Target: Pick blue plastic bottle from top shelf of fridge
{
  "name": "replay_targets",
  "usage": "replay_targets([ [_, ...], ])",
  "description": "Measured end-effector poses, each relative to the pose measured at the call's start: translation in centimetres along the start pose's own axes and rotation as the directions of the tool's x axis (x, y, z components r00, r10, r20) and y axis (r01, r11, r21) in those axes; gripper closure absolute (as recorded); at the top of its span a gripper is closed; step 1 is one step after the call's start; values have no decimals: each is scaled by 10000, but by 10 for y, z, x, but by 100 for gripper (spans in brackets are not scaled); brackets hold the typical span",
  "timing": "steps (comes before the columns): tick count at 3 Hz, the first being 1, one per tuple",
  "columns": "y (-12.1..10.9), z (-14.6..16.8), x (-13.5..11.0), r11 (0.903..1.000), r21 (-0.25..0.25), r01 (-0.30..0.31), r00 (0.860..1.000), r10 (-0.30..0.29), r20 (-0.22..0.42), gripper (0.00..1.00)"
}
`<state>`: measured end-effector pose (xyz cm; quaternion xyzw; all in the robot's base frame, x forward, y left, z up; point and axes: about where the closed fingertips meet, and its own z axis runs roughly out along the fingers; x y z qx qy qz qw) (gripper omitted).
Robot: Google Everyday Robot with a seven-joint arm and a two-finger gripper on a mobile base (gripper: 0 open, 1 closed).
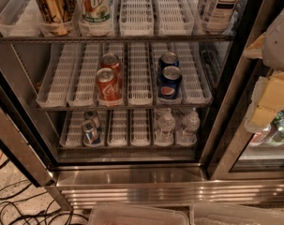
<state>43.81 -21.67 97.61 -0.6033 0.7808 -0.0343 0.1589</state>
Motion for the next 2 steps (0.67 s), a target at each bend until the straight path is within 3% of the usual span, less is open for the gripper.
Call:
replay_targets([
  [1, 0, 0, -1, 10000, 43, 5, 10000, -5, 24, 0],
  [2, 8, 28, -14, 10000, -52, 13, 9992, -10, 404, 0],
])
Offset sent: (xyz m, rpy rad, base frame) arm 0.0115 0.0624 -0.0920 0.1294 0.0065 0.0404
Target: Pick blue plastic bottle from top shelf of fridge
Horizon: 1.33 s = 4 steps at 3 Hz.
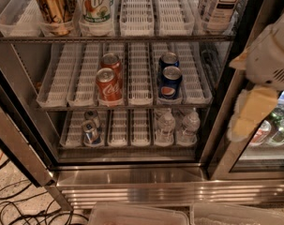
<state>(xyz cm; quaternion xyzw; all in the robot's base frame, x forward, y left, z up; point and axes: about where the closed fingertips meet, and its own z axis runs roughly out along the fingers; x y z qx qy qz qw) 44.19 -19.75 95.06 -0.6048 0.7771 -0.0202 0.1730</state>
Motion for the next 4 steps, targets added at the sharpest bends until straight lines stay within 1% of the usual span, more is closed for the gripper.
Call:
replay_targets([
  [1, 24, 64, -28, 9991, -387, 146, 9974, -118, 707, 0],
  [2, 57, 127, -50, 9959, -893, 142, 9868, 5, 1620, 0],
  [3, 84, 172, -75, 9945, -1047, 79, 9632, 206, 2681, 0],
  [4, 70, 173, -86, 9991, -425, -92, 9531, 216, 3018, 0],
])
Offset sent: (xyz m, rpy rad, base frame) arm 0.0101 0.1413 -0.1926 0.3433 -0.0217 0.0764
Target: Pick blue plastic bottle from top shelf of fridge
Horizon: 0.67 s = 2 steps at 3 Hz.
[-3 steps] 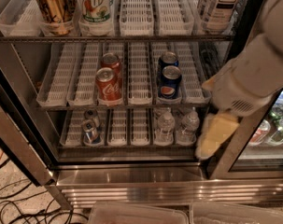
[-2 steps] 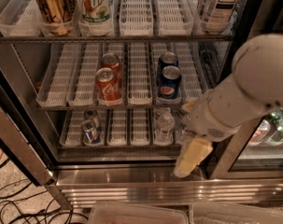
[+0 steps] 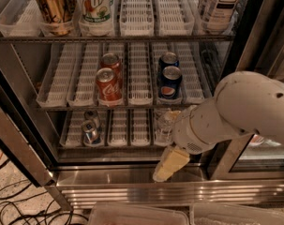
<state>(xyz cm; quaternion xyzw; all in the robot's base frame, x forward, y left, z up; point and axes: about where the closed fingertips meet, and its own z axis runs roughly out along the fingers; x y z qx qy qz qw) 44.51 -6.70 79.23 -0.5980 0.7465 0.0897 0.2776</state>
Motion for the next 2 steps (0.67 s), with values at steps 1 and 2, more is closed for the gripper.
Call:
replay_targets([
  [1, 0, 0, 0, 10000, 2, 0, 10000, 0, 1, 0],
  [2, -4, 3, -8, 9973, 287, -676, 9937, 647, 914, 0],
])
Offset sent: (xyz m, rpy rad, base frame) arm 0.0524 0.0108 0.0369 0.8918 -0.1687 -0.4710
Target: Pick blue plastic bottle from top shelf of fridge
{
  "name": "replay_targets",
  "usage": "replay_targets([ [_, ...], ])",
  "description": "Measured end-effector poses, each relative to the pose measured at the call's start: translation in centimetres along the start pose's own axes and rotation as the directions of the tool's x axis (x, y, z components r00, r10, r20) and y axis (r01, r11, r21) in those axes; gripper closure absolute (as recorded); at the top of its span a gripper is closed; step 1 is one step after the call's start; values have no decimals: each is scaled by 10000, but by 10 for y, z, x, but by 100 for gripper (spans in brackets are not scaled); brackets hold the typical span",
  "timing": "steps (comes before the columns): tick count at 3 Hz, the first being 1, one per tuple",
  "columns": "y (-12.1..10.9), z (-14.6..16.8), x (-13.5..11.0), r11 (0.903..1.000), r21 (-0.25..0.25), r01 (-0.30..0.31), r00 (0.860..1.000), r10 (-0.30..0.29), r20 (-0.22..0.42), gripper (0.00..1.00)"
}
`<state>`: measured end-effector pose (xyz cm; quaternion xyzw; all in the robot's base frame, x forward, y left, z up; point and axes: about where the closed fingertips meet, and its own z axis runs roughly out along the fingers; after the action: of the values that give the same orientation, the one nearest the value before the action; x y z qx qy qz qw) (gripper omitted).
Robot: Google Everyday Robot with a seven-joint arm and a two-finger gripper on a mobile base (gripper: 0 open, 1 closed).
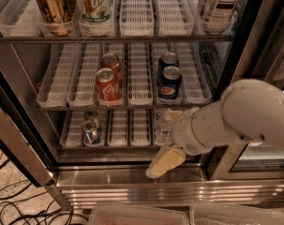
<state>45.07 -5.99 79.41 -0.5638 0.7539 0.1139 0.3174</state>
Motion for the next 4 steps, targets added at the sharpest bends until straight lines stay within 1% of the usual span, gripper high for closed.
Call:
replay_targets([
  [1, 3, 24, 1, 9948, 413, -931, 9812, 847, 1733, 0],
  [2, -17, 26, -12, 9673, 1235, -2216, 9169, 1635, 3640, 0],
  [3, -52, 11, -5, 8805, 1739, -4411, 7859, 2854, 5485, 0],
  [4, -74, -12, 24, 7431, 1861, -6428, 6329, 3784, 6754, 0],
])
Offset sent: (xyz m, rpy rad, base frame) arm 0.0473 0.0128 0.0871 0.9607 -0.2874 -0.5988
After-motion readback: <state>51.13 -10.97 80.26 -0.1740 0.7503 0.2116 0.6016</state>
